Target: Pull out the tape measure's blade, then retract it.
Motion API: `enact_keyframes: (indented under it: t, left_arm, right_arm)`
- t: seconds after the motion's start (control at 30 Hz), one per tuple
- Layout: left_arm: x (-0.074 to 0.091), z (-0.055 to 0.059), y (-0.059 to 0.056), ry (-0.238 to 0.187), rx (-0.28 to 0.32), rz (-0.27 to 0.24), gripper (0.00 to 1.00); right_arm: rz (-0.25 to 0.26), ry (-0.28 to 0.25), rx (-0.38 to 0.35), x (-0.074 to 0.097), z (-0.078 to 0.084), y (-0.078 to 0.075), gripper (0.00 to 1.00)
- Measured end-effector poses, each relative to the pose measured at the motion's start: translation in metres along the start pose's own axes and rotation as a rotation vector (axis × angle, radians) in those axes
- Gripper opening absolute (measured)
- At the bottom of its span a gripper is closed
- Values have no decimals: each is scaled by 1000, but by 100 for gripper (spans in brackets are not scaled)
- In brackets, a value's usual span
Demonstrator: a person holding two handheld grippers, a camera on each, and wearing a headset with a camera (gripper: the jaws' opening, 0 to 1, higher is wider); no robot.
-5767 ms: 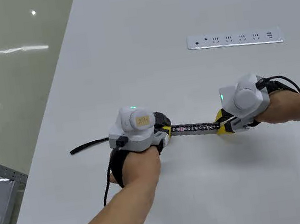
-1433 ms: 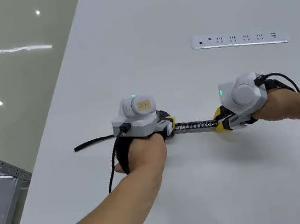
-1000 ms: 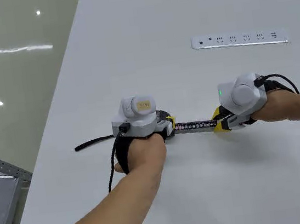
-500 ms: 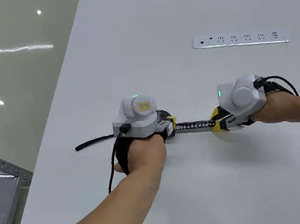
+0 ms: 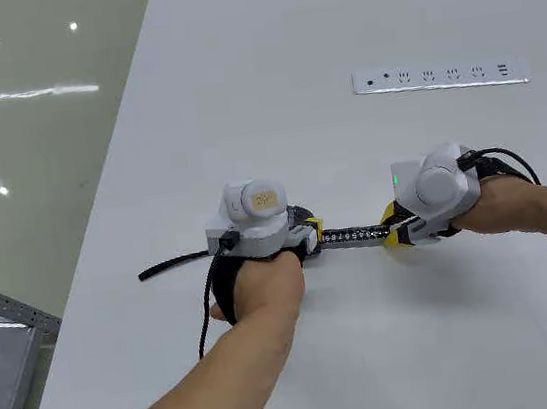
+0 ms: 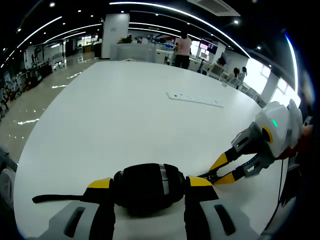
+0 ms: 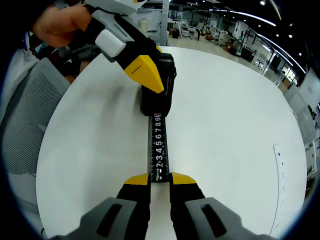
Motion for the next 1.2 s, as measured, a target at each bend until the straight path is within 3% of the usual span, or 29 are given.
enact_keyframes:
  t: [1.2]
  left_arm:
    - [1, 1, 2, -20, 14, 17, 51]
  right_arm:
    - [-1, -20, 2, -7, -8, 0, 14]
Point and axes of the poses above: the centre of the closed fingertips' face, and the gripper's own axes: x roughly backward along the fingers, y roughly to its left, z roughly out of its underside, the point moved 10 cm from there along x, roughly backward along the fingers, and after that the axes turned 12 degrees about -x, right-handed, at the moved point
